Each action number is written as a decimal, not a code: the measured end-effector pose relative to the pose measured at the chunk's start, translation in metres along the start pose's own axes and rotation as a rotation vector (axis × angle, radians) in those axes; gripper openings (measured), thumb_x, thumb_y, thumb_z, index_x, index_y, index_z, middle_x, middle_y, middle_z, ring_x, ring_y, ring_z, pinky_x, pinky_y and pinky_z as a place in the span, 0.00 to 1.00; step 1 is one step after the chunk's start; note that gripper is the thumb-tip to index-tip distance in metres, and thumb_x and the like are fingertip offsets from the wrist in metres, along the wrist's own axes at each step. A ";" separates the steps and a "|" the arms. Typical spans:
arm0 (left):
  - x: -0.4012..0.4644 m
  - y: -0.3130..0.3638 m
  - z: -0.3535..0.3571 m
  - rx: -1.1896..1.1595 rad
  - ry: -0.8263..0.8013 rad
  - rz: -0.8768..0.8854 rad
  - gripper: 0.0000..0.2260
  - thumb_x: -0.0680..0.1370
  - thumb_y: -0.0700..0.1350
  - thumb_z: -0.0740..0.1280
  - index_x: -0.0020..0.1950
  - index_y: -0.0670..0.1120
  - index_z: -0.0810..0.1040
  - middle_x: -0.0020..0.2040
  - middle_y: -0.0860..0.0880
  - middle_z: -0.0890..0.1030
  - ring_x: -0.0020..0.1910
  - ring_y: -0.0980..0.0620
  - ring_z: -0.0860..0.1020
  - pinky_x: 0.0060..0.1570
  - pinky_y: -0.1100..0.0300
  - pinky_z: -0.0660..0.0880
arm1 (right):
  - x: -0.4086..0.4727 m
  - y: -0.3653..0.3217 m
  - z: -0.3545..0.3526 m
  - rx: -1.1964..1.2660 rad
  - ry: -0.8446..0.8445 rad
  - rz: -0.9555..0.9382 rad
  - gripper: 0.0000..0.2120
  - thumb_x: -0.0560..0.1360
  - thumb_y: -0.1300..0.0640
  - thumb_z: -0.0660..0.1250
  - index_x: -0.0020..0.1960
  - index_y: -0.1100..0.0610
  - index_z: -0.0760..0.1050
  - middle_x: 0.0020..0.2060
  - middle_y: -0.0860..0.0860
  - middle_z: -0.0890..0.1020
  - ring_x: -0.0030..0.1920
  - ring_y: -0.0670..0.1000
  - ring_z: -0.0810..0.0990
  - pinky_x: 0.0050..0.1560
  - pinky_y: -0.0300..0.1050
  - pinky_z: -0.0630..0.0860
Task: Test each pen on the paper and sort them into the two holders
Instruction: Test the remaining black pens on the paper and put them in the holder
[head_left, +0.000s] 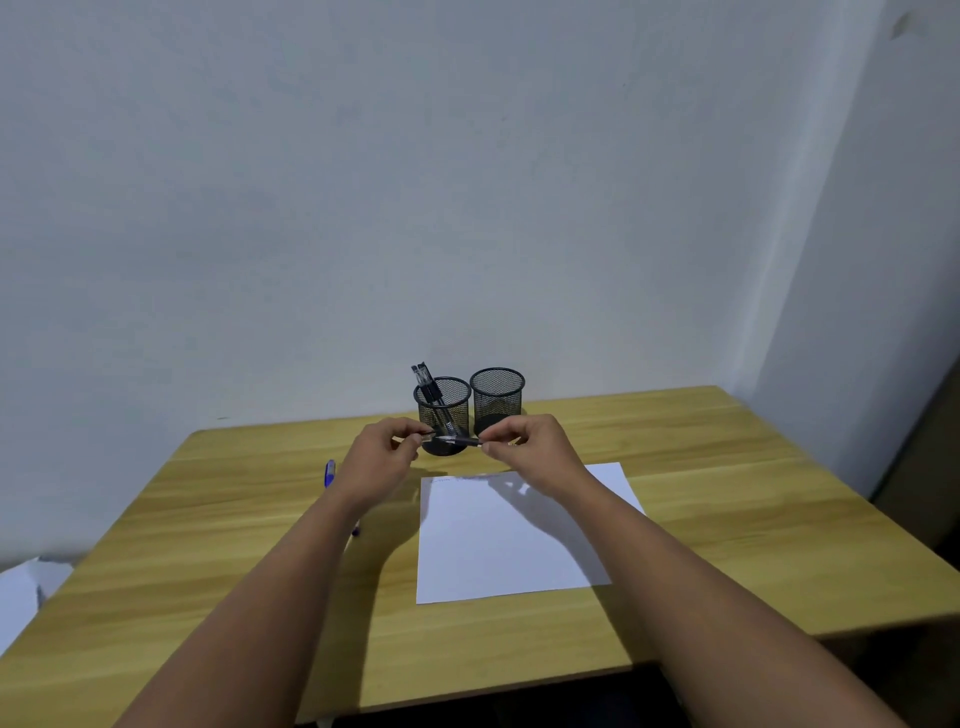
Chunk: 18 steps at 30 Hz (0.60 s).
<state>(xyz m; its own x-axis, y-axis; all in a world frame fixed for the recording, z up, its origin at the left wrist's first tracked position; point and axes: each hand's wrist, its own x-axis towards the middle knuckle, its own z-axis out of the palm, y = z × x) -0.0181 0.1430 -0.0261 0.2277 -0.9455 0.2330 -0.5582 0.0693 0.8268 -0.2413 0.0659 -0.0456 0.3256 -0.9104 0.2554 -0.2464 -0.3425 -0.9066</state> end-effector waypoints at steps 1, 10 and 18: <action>0.000 0.002 0.001 0.007 -0.006 0.007 0.09 0.83 0.41 0.64 0.56 0.48 0.84 0.48 0.53 0.82 0.44 0.51 0.83 0.40 0.61 0.72 | 0.000 -0.001 0.000 -0.006 -0.005 -0.002 0.05 0.75 0.65 0.79 0.50 0.60 0.89 0.37 0.44 0.84 0.35 0.33 0.78 0.41 0.27 0.71; 0.004 0.012 0.002 -0.031 -0.152 -0.025 0.09 0.81 0.38 0.68 0.49 0.49 0.87 0.37 0.47 0.82 0.38 0.51 0.77 0.47 0.52 0.78 | -0.001 -0.006 0.002 -0.013 -0.038 0.030 0.05 0.75 0.65 0.79 0.51 0.62 0.89 0.33 0.44 0.82 0.30 0.35 0.75 0.37 0.30 0.70; 0.014 0.068 -0.006 -0.123 -0.211 -0.004 0.06 0.80 0.36 0.69 0.52 0.35 0.84 0.35 0.44 0.80 0.36 0.49 0.79 0.42 0.61 0.82 | 0.000 -0.028 -0.023 -0.079 -0.025 -0.045 0.08 0.76 0.68 0.77 0.54 0.66 0.87 0.32 0.44 0.83 0.30 0.35 0.76 0.38 0.27 0.70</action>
<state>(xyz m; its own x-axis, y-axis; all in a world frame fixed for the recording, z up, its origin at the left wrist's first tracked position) -0.0482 0.1362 0.0368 0.0503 -0.9905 0.1281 -0.4534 0.0917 0.8866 -0.2559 0.0702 -0.0129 0.3607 -0.8877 0.2861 -0.3014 -0.4012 -0.8650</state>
